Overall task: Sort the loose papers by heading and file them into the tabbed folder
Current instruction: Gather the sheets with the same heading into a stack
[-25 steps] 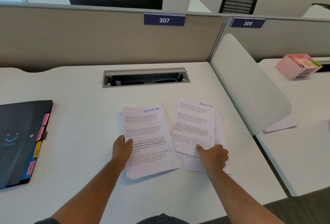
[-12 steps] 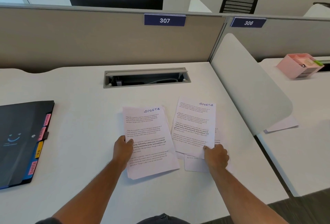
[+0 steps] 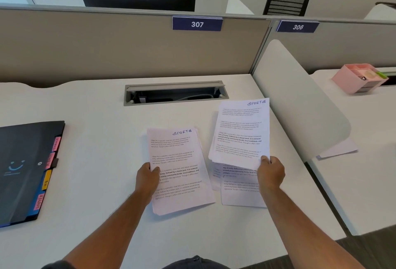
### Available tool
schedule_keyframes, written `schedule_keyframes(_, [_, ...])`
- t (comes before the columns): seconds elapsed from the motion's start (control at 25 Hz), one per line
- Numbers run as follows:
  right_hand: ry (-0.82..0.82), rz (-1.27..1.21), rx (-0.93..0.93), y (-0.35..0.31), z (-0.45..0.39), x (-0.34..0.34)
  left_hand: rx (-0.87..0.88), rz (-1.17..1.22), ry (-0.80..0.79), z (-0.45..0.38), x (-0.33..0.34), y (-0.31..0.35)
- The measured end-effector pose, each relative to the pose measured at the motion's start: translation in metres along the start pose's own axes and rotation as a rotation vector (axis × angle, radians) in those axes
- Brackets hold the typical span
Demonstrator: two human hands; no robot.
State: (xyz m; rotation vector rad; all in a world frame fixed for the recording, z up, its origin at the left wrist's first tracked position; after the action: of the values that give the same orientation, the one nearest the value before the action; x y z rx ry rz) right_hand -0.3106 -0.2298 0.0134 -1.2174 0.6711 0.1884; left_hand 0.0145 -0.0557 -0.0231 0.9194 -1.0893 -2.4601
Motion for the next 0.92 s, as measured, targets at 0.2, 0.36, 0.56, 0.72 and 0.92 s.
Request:
schedule_keyframes(0.2, [-0.044, 0.042, 0.02, 0.01, 0.008, 0.004, 0.004, 0.012, 0.01, -0.002, -0.001, -0.001])
schedule_keyframes(0.36, [-0.026, 0.07, 0.084, 0.021, 0.01, -0.008, 0.005, 0.018, 0.001, -0.002, -0.001, -0.001])
schedule_keyframes(0.56, [0.042, 0.172, 0.084, 0.034, -0.001, -0.02, 0.006, 0.0, 0.005, -0.003, -0.001, -0.002])
schedule_keyframes(0.72, [0.098, 0.135, 0.033, 0.033, -0.006, -0.026, 0.004, -0.009, 0.006, -0.002, -0.001, -0.001])
schedule_keyframes(0.92, [0.075, -0.095, -0.01, 0.023, 0.0, -0.018, 0.007, -0.002, 0.009, 0.002, -0.002, 0.002])
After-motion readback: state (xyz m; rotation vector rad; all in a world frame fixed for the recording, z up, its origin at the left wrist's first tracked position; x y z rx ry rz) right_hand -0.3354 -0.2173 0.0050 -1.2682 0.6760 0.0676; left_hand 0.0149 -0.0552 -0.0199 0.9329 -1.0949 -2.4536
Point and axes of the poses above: each hand's wrist, its own z-axis away from the middle knuckle, its own x-axis out of the palm, y = z × x, the point moved 2 cm from there along -z, towards the middle knuckle, and after that the axes turned 5 degrees about -z, right-handed, at the moved point
